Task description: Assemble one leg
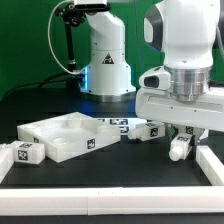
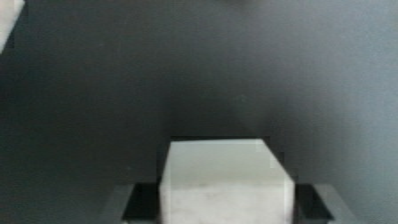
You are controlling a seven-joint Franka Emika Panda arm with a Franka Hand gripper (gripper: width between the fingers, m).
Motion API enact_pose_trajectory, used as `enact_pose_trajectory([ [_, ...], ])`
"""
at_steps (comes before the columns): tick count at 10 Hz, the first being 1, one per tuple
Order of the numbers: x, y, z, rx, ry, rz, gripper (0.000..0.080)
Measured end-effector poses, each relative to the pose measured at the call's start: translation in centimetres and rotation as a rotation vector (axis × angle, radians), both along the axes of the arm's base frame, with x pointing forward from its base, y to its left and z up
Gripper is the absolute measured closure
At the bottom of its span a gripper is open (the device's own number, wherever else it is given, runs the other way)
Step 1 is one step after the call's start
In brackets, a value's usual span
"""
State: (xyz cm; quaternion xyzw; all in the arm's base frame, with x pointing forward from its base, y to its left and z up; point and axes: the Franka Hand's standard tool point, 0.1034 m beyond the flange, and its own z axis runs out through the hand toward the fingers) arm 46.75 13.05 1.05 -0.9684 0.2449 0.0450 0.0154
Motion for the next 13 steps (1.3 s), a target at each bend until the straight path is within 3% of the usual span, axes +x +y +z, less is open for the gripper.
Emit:
enact_pose_trajectory([
  [2, -1.2, -2.0, 0.9, 0.006, 0.009, 0.013, 0.0515],
  [5, -5.0, -4.7, 5.3, 0.013, 0.027, 0.013, 0.0515],
  [6, -5.4, -4.9, 6.3, 0.012, 0.015, 0.003, 0.0515],
  [10, -5.5, -4.9, 6.0, 0.012, 0.018, 0.009, 0.0515],
  [11, -6.4, -5.0, 6.0, 0.010, 0.025, 0.016, 0.0515],
  [13, -9.8, -6.8, 5.5, 0.002, 0.037, 0.037, 0.0515],
])
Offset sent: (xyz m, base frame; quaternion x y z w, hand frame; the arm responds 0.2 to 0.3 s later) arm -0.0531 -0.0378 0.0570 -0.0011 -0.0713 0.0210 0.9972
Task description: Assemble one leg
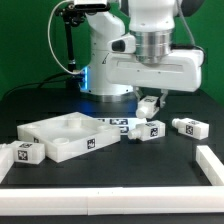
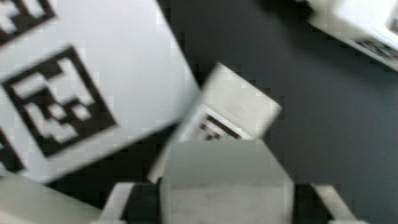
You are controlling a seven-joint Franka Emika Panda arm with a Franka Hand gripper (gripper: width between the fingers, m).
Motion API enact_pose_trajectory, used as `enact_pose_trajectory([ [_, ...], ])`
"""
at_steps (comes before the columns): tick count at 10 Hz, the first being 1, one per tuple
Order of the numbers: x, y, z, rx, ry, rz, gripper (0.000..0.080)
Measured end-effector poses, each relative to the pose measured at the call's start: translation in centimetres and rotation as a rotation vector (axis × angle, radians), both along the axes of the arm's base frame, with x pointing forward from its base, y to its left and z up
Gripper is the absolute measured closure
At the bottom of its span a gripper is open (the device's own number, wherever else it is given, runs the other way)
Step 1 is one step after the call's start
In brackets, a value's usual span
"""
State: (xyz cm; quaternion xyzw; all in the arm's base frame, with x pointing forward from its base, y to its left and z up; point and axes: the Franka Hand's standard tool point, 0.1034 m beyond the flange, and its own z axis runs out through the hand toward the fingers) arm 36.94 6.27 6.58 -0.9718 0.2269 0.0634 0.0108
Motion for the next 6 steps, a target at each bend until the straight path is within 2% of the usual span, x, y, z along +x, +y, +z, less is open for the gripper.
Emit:
enact_pose_trajectory([
  [1, -2.1, -1.3, -0.9, -0.009, 0.012, -0.002, 0.0515],
  [2, -3.2, -2.0, -1.4, -0.014, 0.026, -0.015, 0.0515],
  [6, -2.7, -1.7, -1.9, -0.018, 0.007, -0.010, 0.0515],
])
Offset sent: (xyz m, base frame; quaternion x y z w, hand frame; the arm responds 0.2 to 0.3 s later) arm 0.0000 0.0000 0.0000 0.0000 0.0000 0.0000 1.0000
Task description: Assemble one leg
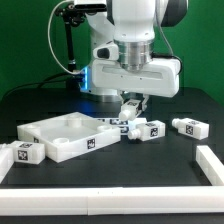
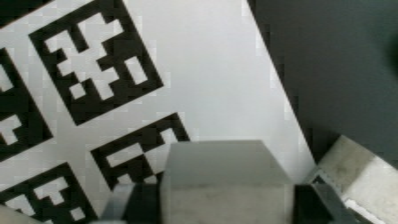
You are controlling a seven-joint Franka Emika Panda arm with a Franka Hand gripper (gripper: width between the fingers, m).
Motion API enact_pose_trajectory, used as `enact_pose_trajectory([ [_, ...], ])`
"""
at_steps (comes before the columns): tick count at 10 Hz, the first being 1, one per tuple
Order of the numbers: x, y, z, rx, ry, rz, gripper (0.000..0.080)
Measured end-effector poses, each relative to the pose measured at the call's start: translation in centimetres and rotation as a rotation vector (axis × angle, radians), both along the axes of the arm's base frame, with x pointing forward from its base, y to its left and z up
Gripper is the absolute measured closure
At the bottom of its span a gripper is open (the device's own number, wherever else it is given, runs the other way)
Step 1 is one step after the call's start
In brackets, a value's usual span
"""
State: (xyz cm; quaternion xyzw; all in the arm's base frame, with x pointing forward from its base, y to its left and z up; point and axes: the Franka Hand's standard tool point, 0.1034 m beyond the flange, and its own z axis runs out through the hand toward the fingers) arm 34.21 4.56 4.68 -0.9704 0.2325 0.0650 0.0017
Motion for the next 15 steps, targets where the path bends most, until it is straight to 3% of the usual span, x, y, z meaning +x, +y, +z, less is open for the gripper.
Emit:
enact_pose_trajectory([
  [4, -1.8, 1.5, -3.7, -0.018, -0.040, 0.047, 0.0515],
  [11, -0.3, 1.7, -3.7, -0.011, -0.069, 0.081, 0.0505],
  [12, -0.2, 1.6, -3.6, -0.010, -0.071, 0.096, 0.0327],
  [13, -0.1, 0.8, -3.2, -0.006, -0.080, 0.128, 0.0206],
  [15, 0.1, -1.6, -1.6, 0.008, -0.086, 0.179, 0.0160],
])
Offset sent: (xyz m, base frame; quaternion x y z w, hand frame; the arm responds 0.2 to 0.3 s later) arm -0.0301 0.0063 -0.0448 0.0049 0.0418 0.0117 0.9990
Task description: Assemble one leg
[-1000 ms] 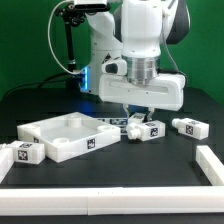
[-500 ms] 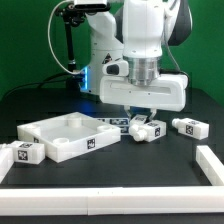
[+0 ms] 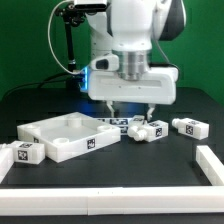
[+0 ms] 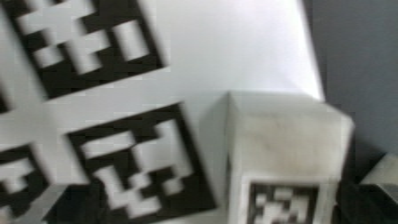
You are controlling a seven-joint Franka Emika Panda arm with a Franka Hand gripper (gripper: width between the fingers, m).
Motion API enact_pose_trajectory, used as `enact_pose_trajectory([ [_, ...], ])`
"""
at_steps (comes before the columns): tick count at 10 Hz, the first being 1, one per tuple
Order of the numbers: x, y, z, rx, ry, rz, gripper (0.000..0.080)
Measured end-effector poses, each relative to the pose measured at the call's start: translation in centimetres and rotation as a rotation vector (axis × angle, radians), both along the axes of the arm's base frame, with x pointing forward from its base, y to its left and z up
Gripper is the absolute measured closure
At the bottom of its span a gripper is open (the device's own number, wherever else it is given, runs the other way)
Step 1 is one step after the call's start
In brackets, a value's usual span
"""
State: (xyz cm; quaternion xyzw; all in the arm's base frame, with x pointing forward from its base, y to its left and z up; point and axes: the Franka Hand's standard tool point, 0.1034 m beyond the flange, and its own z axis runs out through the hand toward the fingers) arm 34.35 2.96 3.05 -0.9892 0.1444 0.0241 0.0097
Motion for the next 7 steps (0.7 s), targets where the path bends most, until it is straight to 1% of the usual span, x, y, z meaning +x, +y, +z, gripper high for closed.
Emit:
enact_pose_trajectory([
  [1, 0.2, -0.6, 1.6, 0.016, 0.013, -0.001, 0.0160],
  [2, 0.9, -0.8, 3.4, 0.031, 0.014, -0.006, 0.0151],
  [3, 1.8, -1.3, 4.5, 0.041, 0.008, 0.007, 0.0151],
  [4, 3.1, -2.0, 5.2, 0.052, 0.004, 0.043, 0.0150],
  [5, 4.2, -2.4, 5.5, 0.052, -0.020, 0.087, 0.0150],
  [7, 3.9, -2.3, 5.3, 0.052, -0.012, 0.085, 0.0150],
])
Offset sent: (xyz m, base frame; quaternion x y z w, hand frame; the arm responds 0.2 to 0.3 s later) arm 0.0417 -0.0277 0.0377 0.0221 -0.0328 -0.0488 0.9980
